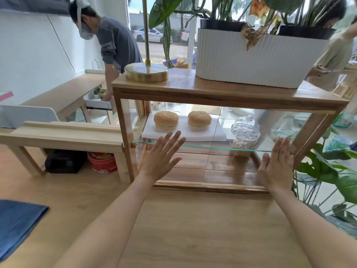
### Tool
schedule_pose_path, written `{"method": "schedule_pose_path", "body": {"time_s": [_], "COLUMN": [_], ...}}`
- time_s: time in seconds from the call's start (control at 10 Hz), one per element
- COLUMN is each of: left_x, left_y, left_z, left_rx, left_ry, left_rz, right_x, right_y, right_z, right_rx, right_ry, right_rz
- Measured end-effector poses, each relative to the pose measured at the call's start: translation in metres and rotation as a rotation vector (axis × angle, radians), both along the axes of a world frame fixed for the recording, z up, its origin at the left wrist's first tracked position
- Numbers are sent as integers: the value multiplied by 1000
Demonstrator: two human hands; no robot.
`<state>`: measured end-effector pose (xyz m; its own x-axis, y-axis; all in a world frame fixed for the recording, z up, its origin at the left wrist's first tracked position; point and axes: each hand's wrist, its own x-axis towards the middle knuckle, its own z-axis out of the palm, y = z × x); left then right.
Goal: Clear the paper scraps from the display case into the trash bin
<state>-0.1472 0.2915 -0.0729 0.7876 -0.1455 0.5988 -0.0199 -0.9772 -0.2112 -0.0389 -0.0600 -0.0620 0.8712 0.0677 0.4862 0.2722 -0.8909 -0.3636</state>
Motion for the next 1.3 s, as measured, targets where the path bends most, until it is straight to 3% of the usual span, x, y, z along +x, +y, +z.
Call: {"method": "schedule_pose_path", "body": {"time_s": [0.7, 0.9, 1.2, 1.3], "left_x": [-28, -33, -26, -21], "left_y": [50, 35, -23, -29], "left_z": [6, 1, -1, -4], "left_rx": [15, -66, -435, -481], "left_ry": [34, 45, 5, 16], "left_rz": [36, 95, 175, 186], "right_x": [-1, -4, -41, -63], "right_y": [-10, -10, 7, 1], "right_z": [8, 9, 35, 66], "right_rx": [-109, -82, 224, 492], "right_ry": [53, 82, -42, 14], "right_rz": [5, -1, 34, 30]}}
